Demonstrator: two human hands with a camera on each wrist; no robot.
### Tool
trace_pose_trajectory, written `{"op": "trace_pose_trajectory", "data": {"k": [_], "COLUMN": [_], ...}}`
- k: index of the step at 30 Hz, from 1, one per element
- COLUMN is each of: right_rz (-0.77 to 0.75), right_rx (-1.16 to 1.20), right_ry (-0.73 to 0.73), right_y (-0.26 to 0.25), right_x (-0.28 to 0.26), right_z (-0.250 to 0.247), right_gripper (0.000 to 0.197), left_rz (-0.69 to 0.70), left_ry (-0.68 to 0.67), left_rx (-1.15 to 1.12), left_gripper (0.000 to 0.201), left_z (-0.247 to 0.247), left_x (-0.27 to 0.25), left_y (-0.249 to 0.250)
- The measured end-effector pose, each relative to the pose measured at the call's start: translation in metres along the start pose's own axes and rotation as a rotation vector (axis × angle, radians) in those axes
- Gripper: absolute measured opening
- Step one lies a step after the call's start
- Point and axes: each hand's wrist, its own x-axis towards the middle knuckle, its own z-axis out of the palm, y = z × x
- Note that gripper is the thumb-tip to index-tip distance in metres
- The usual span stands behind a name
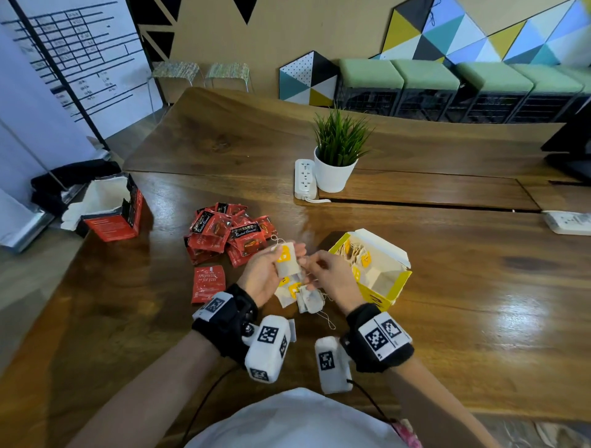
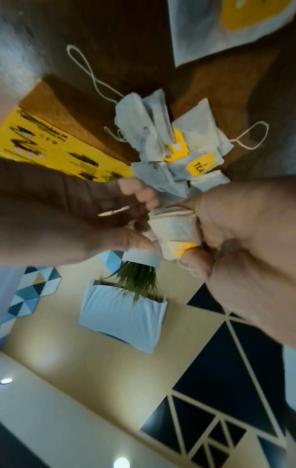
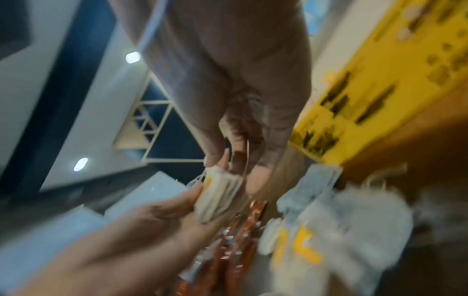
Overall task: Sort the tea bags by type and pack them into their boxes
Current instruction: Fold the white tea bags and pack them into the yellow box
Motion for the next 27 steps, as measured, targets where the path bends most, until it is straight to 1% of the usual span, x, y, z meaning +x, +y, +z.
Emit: {"op": "trace_pose_trajectory", "data": {"k": [1,2,3,4,5,6,7,9,12,13,15,17,19,21,22,24,25,27], "right_rz": [-0.083,-0.166,-0.226,-0.253,-0.254,-0.261,-0.275,-0.274,-0.197,-0.178,-0.156,-0.176,-0.265,-0.417,-0.507,-0.671,-0.725,-0.759], "right_rx": [-0.266,-0.513,-0.710,-0.863,-0.979,-1.068,-1.128,-1.188,-1.215,-1.194,-1.085,-0.900,-0.744,-0.604,-0.540,-0.468,-0.468,-0.499], "right_ry": [0.031,0.024,-0.038,-0.145,-0.249,-0.312,-0.330,-0.317,-0.358,-0.383,-0.385,-0.293,-0.167,-0.082,-0.067,-0.099,-0.131,-0.178], "right_y": [0.003,0.006,0.011,0.017,0.022,0.026,0.029,0.030,0.028,0.027,0.026,0.023,0.016,0.006,0.001,-0.004,-0.002,0.004], "right_x": [0.001,0.001,0.001,0.002,0.001,0.000,-0.001,0.000,0.002,0.002,0.000,-0.003,-0.007,-0.013,-0.016,-0.020,-0.020,-0.020], "right_z": [-0.002,-0.004,-0.006,-0.005,-0.004,-0.002,-0.002,-0.001,-0.007,-0.010,-0.016,-0.024,-0.033,-0.038,-0.038,-0.035,-0.034,-0.033], "right_gripper": [0.006,0.004,0.012,0.023,0.034,0.042,0.046,0.051,0.061,0.061,0.047,0.030,0.020,0.018,0.017,0.015,0.013,0.011], "left_rz": [0.005,-0.001,-0.011,-0.023,-0.041,-0.068,-0.099,-0.182,-0.274,-0.292,-0.325,-0.352,-0.377,-0.418,-0.446,-0.497,-0.515,-0.528], "left_ry": [0.016,0.029,0.043,0.066,0.086,0.111,0.126,0.142,0.139,0.127,0.104,0.075,0.024,-0.050,-0.093,-0.162,-0.180,-0.189], "left_rx": [-0.030,-0.033,-0.022,0.005,0.026,0.039,0.031,0.008,0.016,0.028,0.057,0.108,0.181,0.259,0.291,0.299,0.273,0.227], "left_gripper": [0.030,0.029,0.029,0.028,0.028,0.028,0.029,0.038,0.054,0.057,0.060,0.058,0.053,0.054,0.057,0.061,0.060,0.053], "left_z": [-0.005,-0.011,-0.017,-0.022,-0.027,-0.031,-0.033,-0.032,-0.028,-0.028,-0.028,-0.029,-0.027,-0.022,-0.019,-0.012,-0.009,-0.007], "left_x": [0.000,0.000,-0.001,-0.003,-0.004,-0.004,-0.005,-0.008,-0.012,-0.013,-0.014,-0.014,-0.016,-0.017,-0.018,-0.017,-0.017,-0.017], "left_y": [0.003,0.006,0.008,0.008,0.008,0.007,0.006,0.003,0.000,-0.001,-0.001,0.000,0.000,-0.001,-0.002,-0.003,-0.004,-0.004]}}
